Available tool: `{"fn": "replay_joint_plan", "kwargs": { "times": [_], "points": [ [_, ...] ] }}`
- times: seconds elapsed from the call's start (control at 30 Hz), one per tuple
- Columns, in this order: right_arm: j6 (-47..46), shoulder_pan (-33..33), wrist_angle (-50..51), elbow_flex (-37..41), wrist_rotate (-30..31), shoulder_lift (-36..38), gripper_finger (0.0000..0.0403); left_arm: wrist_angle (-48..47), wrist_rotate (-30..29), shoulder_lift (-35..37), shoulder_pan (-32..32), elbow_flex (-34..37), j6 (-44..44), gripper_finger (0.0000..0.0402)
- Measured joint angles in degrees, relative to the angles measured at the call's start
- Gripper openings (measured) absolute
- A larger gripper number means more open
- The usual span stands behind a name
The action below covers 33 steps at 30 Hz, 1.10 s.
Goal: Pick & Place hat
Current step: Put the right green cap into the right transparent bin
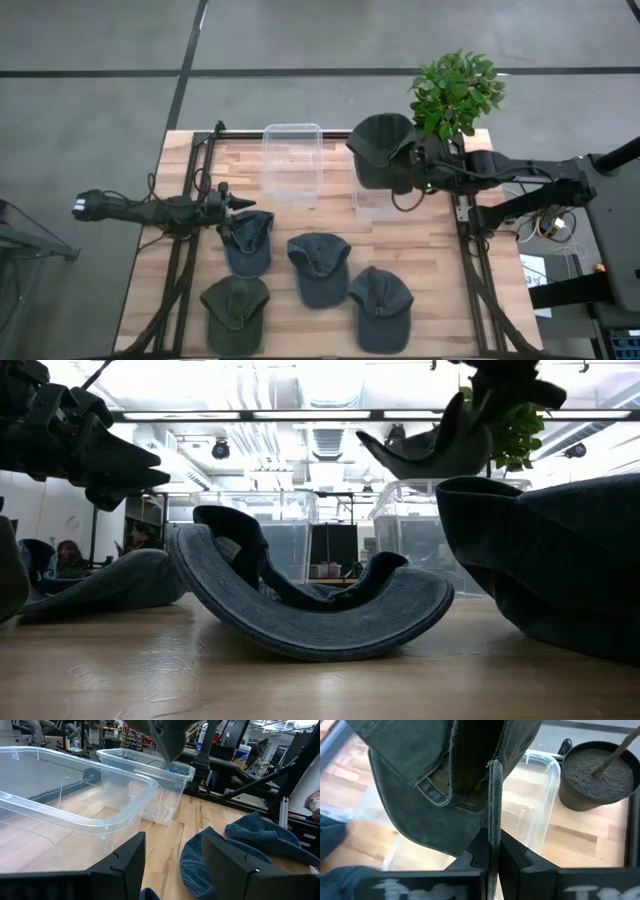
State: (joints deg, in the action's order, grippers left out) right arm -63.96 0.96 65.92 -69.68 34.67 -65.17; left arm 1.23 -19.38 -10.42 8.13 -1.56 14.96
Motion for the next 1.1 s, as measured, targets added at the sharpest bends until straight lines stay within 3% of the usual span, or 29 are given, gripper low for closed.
{"fn": "replay_joint_plan", "kwargs": {
  "times": [0.37,0.67,1.1],
  "points": [
    [-1.9,4.1,-8.6,7.8,-7.8,-0.1,0.0013,0.0,0.0,0.0,0.0,0.0,0.0,0.0187],
    [-7.8,4.1,-8.0,12.7,-9.4,2.0,0.0013,0.0,0.0,0.0,0.0,0.0,0.0,0.0187],
    [-6.6,4.4,-8.0,13.7,-11.6,2.1,0.002,0.0,0.0,0.0,0.0,0.0,-2.6,0.0187]
  ]
}}
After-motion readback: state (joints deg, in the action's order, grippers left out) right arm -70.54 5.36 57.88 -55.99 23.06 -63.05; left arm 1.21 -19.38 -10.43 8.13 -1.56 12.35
